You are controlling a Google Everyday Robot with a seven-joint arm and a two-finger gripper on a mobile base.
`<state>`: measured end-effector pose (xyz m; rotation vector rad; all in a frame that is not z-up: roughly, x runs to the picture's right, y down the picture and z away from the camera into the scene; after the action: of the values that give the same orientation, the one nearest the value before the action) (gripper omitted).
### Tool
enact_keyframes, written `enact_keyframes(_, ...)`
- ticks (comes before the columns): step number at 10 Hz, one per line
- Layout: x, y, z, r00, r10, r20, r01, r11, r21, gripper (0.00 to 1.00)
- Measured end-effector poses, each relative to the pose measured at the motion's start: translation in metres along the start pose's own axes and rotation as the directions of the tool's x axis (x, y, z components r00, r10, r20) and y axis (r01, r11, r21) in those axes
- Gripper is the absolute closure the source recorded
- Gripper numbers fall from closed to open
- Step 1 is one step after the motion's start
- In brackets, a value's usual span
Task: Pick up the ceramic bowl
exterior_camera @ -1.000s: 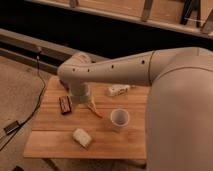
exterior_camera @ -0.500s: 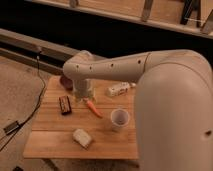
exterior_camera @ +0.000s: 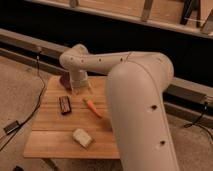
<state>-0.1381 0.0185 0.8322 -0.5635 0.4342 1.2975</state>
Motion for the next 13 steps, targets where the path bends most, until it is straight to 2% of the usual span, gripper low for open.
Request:
enact_keyframes(3,-0.049,0.01,0.014,1.0,-0.015,0.003,0.015,1.0,0.013,0.35)
enact_keyframes(6,-0.091,0.016,0.032,1.0,0.007,0.006,-0.007,1.0,0.015,0.35)
enact_keyframes(9,-0.126,0.014,0.054,0.997,0.072,0.012,-0.072,0.997,0.01,0.35)
enact_keyframes(13,-0.144,-0.001,0.075,0.981,0.193,0.007,-0.193,0.981,0.002,0.35)
